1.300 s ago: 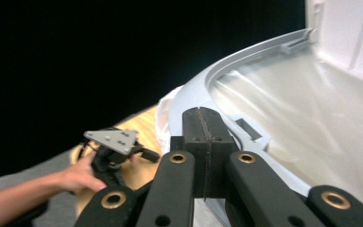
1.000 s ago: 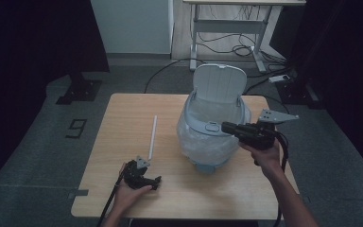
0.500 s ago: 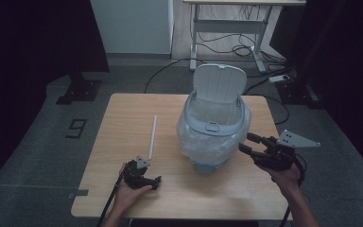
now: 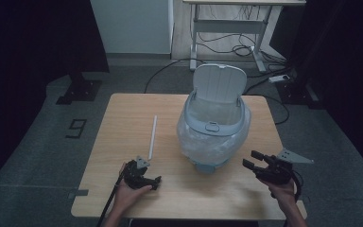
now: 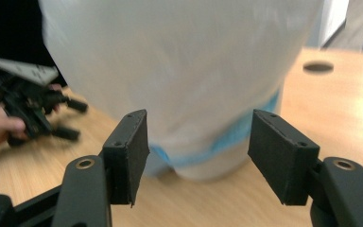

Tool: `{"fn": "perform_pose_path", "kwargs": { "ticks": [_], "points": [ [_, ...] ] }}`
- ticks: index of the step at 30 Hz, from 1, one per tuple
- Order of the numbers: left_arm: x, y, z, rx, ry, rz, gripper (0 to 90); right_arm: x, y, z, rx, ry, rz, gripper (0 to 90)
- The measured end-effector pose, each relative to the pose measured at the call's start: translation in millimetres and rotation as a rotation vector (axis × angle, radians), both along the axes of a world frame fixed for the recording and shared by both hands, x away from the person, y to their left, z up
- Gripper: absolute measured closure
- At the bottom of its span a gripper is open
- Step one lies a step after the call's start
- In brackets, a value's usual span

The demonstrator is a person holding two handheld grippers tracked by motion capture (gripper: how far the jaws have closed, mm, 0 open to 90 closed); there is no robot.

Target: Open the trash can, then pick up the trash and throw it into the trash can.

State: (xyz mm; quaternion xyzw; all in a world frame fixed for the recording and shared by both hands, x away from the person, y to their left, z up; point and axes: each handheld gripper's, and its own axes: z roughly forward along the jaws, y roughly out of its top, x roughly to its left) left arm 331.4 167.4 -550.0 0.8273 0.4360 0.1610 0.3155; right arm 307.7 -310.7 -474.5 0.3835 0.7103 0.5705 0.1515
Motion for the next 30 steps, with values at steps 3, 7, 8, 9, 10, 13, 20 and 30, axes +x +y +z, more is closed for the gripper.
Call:
{"fn": "perform_pose_path", "kwargs": {
  "ticks": [3, 7, 8, 9, 10, 13, 20, 30],
  "points": [
    [0.0, 0.0, -0.1, -0.001, -0.001, 0.000, 0.2, -0.3, -1.2, -7.5, -0.010, 0.014, -0.003, 37.8],
    [-0.3, -0.1, 0.1, 0.001, 0.000, 0.004, 0.2, -0.1, -1.2, -13.1, -0.030, 0.026, -0.015, 37.0],
    [-0.5, -0.2, 0.0, 0.000, 0.000, 0.006, 0.2, -0.2, -1.2, -13.7, -0.032, 0.026, -0.015, 36.9],
    [-0.5, -0.3, 0.0, 0.000, 0.000, 0.006, 0.2, -0.4, -1.1, -14.0, -0.036, 0.025, -0.016, 36.7],
    [-0.5, -0.2, 0.0, 0.000, 0.000, 0.006, 0.2, -0.5, -1.0, -14.1, -0.038, 0.023, -0.017, 36.7],
    [-0.6, -0.2, 0.1, 0.000, 0.000, 0.008, 0.3, -0.6, -1.5, -15.6, -0.043, 0.023, -0.019, 36.5],
    [-5.7, 1.3, 3.2, 0.019, -0.039, 0.057, 4.9, 0.5, -3.1, -26.2, -0.062, 0.048, -0.021, 36.3],
    [-8.1, 8.9, 20.0, -0.060, -0.101, 0.099, 12.7, 0.8, -5.0, -36.2, -0.075, 0.084, -0.027, 36.2]
  ]
}}
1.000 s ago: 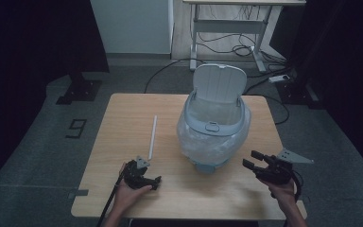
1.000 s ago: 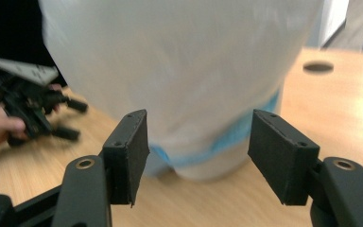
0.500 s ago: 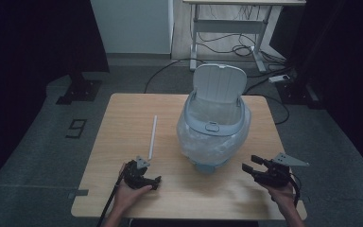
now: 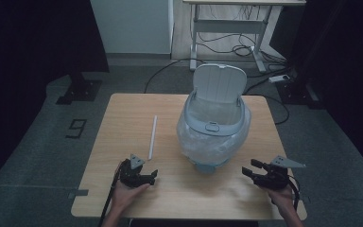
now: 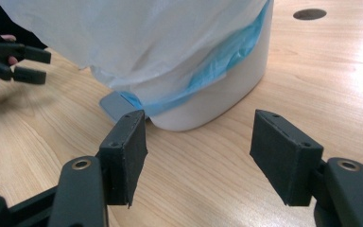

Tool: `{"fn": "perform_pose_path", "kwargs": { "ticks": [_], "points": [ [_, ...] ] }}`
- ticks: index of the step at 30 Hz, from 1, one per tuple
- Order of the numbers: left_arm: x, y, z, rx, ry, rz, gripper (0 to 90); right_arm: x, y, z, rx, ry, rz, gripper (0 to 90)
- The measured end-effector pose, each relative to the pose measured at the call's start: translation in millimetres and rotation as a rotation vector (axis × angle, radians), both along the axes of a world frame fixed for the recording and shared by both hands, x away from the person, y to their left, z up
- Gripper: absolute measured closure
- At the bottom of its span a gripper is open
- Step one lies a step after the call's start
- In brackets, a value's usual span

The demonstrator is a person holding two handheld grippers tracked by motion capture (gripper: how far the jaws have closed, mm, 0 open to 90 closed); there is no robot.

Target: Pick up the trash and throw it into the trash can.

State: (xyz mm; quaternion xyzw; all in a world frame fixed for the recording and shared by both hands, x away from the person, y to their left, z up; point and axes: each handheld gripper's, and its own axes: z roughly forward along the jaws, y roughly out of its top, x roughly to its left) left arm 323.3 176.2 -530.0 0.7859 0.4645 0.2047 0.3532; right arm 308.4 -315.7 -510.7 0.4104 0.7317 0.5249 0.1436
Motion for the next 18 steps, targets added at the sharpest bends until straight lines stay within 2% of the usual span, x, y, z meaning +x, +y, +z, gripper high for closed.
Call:
{"fn": "perform_pose_path", "kwargs": {
  "ticks": [11, 18],
  "points": [
    [9.8, -1.2, 5.0, -0.009, 0.002, 0.020, 14.3, 3.7, 2.4, -11.9, -0.040, 0.041, 0.001, 36.0],
    [23.5, -2.4, 8.1, -0.018, 0.006, 0.033, 16.0, 4.8, 4.4, -15.4, -0.056, 0.060, 0.009, 35.8]
  ]
}}
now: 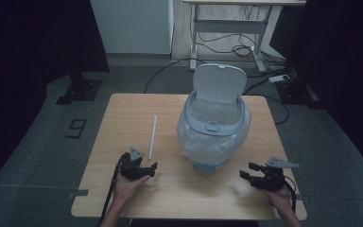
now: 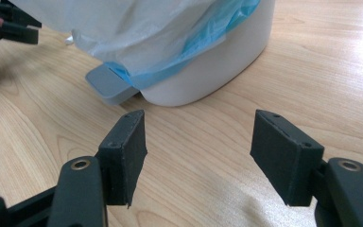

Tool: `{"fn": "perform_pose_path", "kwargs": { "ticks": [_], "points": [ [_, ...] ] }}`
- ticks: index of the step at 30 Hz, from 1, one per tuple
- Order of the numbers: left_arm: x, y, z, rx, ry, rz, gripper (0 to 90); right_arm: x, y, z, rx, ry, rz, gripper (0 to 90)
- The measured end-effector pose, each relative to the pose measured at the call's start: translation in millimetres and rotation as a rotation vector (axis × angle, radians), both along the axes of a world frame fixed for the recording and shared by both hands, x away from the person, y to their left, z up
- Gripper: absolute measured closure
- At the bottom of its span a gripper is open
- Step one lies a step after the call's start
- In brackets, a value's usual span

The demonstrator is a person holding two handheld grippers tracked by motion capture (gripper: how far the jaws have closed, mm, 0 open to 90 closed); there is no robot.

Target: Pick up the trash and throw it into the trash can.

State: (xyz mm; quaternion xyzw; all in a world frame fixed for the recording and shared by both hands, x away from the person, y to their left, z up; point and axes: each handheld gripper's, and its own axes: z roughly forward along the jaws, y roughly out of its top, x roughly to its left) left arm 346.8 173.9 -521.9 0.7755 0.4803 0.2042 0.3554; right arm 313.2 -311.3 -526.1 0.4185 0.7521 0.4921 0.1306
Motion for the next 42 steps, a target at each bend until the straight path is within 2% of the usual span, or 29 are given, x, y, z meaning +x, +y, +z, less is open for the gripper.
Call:
{"fn": "perform_pose_path", "kwargs": {
  "ticks": [7, 13, 17, 20, 23, 26, 33, 42],
  "points": [
    [18.7, 1.4, -0.6, 0.015, 0.008, 0.020, 19.3, 0.0, 1.8, -2.4, -0.020, 0.008, 0.000, 35.7],
    [37.0, 1.8, -4.0, 0.029, 0.037, 0.046, 22.1, 1.0, 2.3, -3.6, -0.037, 0.014, -0.006, 35.3],
    [50.9, 1.3, -3.7, 0.005, 0.045, 0.071, 25.4, 0.7, 1.9, -3.8, -0.056, 0.010, -0.012, 34.5],
    [58.9, -2.4, -3.6, 0.038, 0.043, 0.066, 26.9, 1.1, 1.4, -4.0, -0.066, 0.009, -0.018, 34.4],
    [65.2, -4.1, -3.8, 0.044, 0.048, 0.063, 28.8, 1.5, 0.5, -4.0, -0.070, 0.009, -0.022, 34.4],
    [70.6, -6.2, -5.4, 0.044, 0.048, 0.058, 33.0, 2.1, -1.1, -3.9, -0.068, 0.010, -0.028, 34.4],
    [80.3, -7.5, -17.3, 0.030, 0.080, 0.085, 45.0, 2.3, -4.3, -3.5, -0.064, 0.002, -0.049, 34.4],
    [78.5, -5.2, -20.8, 0.048, 0.064, 0.073, 59.7, 1.5, -5.6, -2.5, -0.066, -0.017, -0.072, 34.5]
  ]
}}
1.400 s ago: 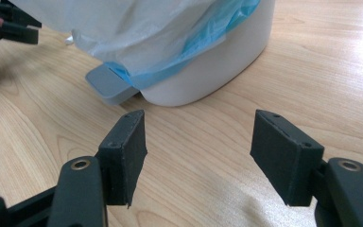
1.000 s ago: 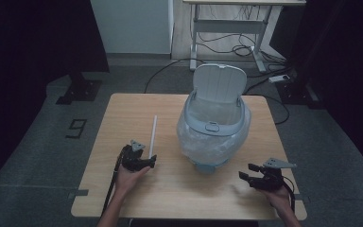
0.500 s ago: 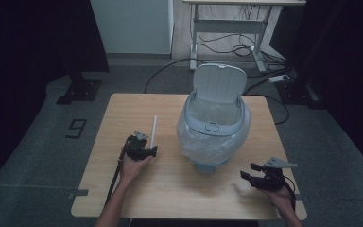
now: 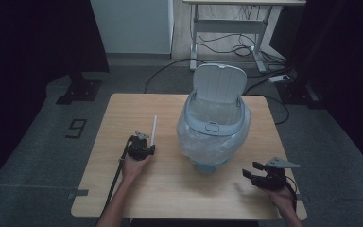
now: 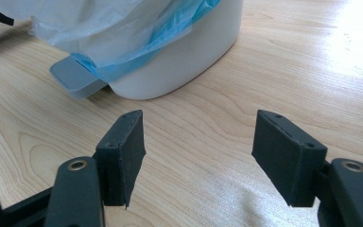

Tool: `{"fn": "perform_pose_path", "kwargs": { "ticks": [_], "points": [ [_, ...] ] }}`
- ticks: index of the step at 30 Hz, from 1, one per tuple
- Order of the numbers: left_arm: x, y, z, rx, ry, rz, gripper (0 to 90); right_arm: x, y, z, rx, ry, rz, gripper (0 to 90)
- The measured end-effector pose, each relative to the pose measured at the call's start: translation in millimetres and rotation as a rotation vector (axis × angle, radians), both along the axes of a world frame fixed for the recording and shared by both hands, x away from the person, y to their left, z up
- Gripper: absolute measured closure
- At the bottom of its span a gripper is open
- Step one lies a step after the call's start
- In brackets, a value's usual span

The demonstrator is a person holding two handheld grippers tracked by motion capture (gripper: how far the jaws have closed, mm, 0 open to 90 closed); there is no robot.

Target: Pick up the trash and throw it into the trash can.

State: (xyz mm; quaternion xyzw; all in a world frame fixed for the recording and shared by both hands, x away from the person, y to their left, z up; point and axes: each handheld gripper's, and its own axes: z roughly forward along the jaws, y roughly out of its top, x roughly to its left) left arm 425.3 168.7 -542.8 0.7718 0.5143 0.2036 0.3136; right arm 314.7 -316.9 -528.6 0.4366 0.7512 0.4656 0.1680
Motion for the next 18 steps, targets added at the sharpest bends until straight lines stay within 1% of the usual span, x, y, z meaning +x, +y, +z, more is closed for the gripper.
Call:
{"fn": "perform_pose_path", "kwargs": {
  "ticks": [3, 5, 9, 11, 14, 17, 18],
  "points": [
    [-1.4, 1.2, 0.4, 0.001, 0.002, -0.014, 65.5, -0.2, 0.5, -0.3, -0.003, 0.000, 0.000, 34.4],
    [-2.3, 1.8, 1.0, 0.003, 0.008, -0.014, 69.4, -0.4, 1.0, -0.4, -0.005, -0.002, -0.004, 34.4],
    [-3.6, 1.8, 2.2, 0.015, 0.014, -0.023, 78.1, -0.9, 0.9, 0.1, -0.007, -0.010, -0.024, 34.5],
    [-4.0, 1.5, 2.6, 0.019, 0.015, -0.023, 78.8, -0.9, 0.3, 0.2, -0.007, -0.012, -0.033, 34.5],
    [-4.9, 3.2, 1.8, 0.001, 0.013, -0.022, 79.5, -1.0, -1.0, 0.2, -0.004, -0.013, -0.045, 34.5],
    [-6.8, 5.9, 1.9, -0.033, 0.024, -0.026, 79.6, -0.8, -2.5, 0.0, -0.003, -0.014, -0.053, 34.5],
    [-8.8, 6.6, 2.3, -0.045, 0.021, -0.033, 79.7, -0.6, -2.8, -0.2, -0.002, -0.012, -0.054, 34.5]
  ]
}}
